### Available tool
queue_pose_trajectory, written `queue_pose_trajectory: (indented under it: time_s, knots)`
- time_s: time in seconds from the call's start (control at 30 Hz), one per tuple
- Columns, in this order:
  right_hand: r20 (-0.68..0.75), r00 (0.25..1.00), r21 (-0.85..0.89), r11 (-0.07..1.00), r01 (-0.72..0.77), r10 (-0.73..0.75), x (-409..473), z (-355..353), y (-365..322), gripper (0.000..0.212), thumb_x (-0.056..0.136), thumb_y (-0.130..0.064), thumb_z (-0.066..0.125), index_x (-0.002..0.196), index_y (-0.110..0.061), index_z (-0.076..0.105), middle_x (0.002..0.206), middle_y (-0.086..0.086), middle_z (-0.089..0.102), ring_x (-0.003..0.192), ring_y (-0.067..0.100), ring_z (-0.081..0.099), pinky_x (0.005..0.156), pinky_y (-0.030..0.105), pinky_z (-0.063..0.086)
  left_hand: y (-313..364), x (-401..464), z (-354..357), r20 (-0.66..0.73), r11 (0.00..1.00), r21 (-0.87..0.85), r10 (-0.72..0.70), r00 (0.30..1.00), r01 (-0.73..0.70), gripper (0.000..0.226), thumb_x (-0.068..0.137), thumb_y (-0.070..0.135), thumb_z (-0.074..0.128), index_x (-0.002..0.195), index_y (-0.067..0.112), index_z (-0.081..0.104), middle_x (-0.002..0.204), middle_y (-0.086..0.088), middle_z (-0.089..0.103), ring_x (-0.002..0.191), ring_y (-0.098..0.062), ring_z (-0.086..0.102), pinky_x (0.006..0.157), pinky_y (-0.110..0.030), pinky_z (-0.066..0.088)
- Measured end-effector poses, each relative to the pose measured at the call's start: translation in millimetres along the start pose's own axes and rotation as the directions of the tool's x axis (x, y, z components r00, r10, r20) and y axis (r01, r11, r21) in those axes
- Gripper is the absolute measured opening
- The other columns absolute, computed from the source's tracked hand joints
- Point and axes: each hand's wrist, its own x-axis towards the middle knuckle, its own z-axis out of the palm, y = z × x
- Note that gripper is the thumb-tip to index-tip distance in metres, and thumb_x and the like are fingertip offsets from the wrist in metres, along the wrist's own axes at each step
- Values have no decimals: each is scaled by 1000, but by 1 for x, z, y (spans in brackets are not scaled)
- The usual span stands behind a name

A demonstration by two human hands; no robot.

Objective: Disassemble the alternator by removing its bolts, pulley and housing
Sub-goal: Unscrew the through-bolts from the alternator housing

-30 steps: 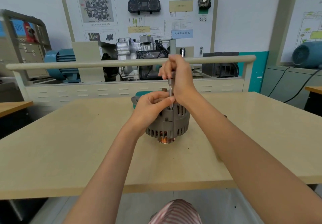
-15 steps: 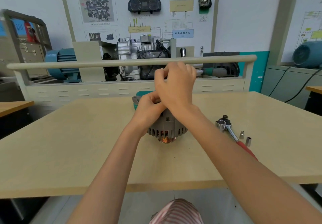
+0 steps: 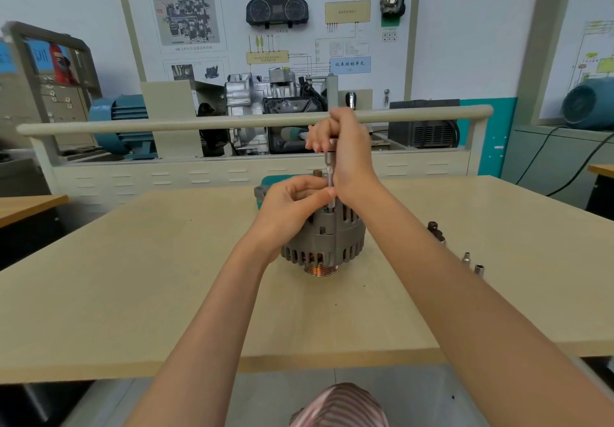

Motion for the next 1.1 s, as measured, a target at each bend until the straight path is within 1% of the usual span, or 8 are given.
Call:
queue_pose_trajectory:
  time_s: [0.1, 0.2, 0.27, 0.5, 0.7, 0.9, 1.0, 1.1]
  knots:
    - [-54, 947, -480, 840, 254, -318, -14, 4, 6, 47, 96, -16, 36, 49, -13, 44, 47, -9, 45, 53, 6, 45, 69, 22, 40, -1, -1, 1, 7, 999, 13, 31, 999, -31, 12, 86, 9, 64, 83, 20, 68, 72, 7, 72, 70, -2, 66, 63, -15, 49]
    - [84, 877, -986, 87, 141, -474, -26, 7, 13, 23, 86, -26, 41, 79, -10, 57, 79, 3, 54, 78, 20, 48, 83, 34, 33, -2, -1, 1, -40, 999, 38, 17, 999, -15, 29, 86, -3, 56, 68, 20, 59, 51, 17, 63, 50, 10, 56, 44, -6, 38]
    - [75, 897, -993, -114, 28, -435, -29, 15, 11, 33, 84, -30, 40, 93, -6, 60, 91, 9, 57, 86, 27, 49, 85, 37, 31, -3, 0, 0, -56, 999, 43, 10, 998, -7, 28, 86, -3, 53, 71, 20, 58, 51, 16, 61, 49, 11, 53, 43, -7, 37]
    - [26, 895, -890, 397, 224, -446, -14, 14, 4, 42, 88, -21, 46, 47, -17, 38, 49, -9, 37, 56, 13, 38, 76, 29, 34, 1, -5, 1, 22, 998, 36, 57, 998, -57, 32, 87, -2, 54, 66, 23, 59, 52, 19, 62, 52, 10, 57, 48, -4, 39]
    - [-14, 1000, -28, 1000, 4, -4, 1, -1, -3, 59, 94, -12, 36, 35, -16, 31, 38, 2, 35, 47, 17, 37, 64, 26, 43, -2, -1, 2, 49, 997, 34, 67, 997, -68, 14, 88, 22, 64, 87, 34, 71, 86, 11, 74, 84, -2, 68, 70, -14, 49]
    - [-8, 1000, 123, 992, -7, 8, 1, -1, -1, 62, 96, -12, 32, 34, -15, 36, 38, -1, 40, 49, 16, 42, 67, 20, 49, -4, 0, 0, 5, 999, 24, 44, 999, -44, 11, 86, 22, 67, 96, 24, 72, 91, 4, 75, 92, -11, 69, 83, -25, 54]
    - [-90, 979, -273, 950, 153, -183, -10, 3, 3, 48, 94, -14, 37, 47, -5, 43, 50, 5, 43, 55, 15, 43, 64, 25, 43, -4, -2, 2, 9, 998, 19, 56, 998, -56, 10, 87, 16, 65, 89, 22, 72, 84, 6, 75, 84, -7, 69, 75, -20, 53]
    - [64, 902, -959, 223, 174, -426, -20, 9, 11, 29, 87, -23, 42, 76, -5, 61, 77, 8, 56, 75, 18, 46, 81, 32, 37, -6, -2, 1, -30, 998, 33, 47, 998, -46, 35, 85, -5, 55, 63, 22, 61, 53, 16, 64, 52, 8, 58, 47, -6, 39]
